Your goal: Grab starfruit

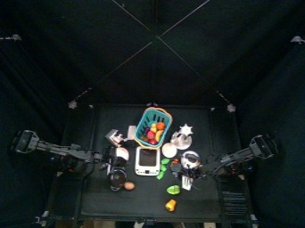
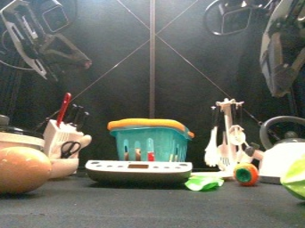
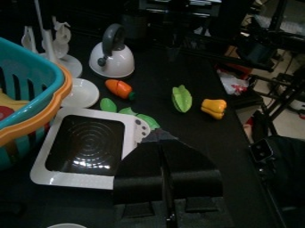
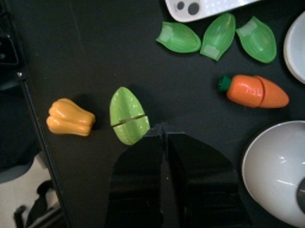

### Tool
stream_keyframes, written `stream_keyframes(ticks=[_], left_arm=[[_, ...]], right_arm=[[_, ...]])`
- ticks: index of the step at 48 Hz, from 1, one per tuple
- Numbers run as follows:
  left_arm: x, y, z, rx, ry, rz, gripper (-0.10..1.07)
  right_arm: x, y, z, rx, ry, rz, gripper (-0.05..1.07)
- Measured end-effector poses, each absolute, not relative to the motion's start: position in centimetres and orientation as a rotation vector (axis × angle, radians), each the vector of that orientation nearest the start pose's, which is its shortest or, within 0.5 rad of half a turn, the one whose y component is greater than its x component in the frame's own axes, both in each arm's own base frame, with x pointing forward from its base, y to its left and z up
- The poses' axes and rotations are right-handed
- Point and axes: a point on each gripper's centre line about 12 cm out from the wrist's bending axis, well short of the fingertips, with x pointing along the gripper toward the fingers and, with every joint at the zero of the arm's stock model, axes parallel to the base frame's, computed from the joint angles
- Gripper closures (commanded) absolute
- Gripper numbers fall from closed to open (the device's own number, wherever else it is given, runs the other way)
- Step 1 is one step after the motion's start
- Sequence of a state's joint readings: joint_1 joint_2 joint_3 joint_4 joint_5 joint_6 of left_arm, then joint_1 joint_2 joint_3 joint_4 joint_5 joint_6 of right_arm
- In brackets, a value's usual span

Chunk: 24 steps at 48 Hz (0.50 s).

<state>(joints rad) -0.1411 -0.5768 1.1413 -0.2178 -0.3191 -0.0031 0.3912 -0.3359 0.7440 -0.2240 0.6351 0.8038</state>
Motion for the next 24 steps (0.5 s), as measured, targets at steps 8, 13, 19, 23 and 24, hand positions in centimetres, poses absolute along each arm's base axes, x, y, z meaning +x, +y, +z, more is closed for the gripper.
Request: stream_keyframes(ticks=[8,13,19,23,24], left_arm=[[25.2,-2.7,22.0,-0.183,0.259,-0.045,1.01],[25.2,-2.7,21.9,-0.185,0.262,-0.043,1.00],[25.1,-2.7,21.8,-0.184,0.265,-0.044,1.00],[25.1,-2.7,21.8,-0.182,0.265,-0.044,0.99],[25.1,-2.7,21.8,-0.185,0.265,-0.043,0.99]], right_arm=[[27.1,11.6,21.0,0.316,0.959,-0.118,0.85],[26.9,12.4,20.5,0.339,0.950,-0.137,0.72],[26.9,13.1,20.0,0.310,0.947,-0.129,0.51],[27.2,13.5,19.3,0.296,0.958,-0.121,0.38],[27.2,13.6,19.0,0.290,0.963,-0.120,0.35]])
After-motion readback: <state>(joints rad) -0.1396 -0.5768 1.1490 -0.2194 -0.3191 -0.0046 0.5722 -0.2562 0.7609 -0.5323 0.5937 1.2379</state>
